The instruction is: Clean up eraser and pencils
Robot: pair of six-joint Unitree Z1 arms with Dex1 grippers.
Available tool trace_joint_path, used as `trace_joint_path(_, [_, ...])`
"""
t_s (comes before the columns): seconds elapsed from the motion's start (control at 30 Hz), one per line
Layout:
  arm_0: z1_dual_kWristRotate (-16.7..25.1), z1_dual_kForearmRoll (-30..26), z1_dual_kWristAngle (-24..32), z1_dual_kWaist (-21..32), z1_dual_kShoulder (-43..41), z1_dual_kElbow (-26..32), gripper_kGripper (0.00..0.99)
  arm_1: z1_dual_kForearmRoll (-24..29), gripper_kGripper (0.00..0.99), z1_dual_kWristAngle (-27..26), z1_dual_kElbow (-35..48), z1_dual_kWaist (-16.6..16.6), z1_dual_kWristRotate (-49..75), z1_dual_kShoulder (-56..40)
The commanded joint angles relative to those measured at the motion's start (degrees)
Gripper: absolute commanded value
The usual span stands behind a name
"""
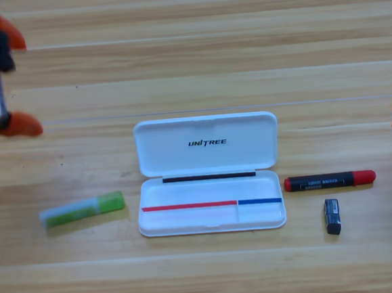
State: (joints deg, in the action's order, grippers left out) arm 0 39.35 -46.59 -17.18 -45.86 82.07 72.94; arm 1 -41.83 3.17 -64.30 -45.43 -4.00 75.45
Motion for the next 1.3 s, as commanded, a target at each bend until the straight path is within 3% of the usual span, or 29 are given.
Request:
trace_joint_path(0.03, [1.6,-5.35,-0.49,5.17,13.56,3.88,0.985,-3.0,0.985,0.35,-1.18,-0.27,-1.27,12.0])
trace_joint_path(0.4, [1.78,-6.67,5.66,5.35,25.25,5.11,0.976,-2.12,0.988,-1.24,-4.25,-0.18,-27.46,29.23])
trace_joint_path(0.87, [-1.12,-3.07,9.44,10.09,30.69,2.64,0.974,-1.33,0.971,-2.82,-8.21,-0.18,-36.6,41.18])
trace_joint_path(1.3, [-1.12,6.07,10.59,10.71,31.57,-5.97,0.979,-0.98,0.808,-3.35,-10.14,-0.18,-38.62,46.19])
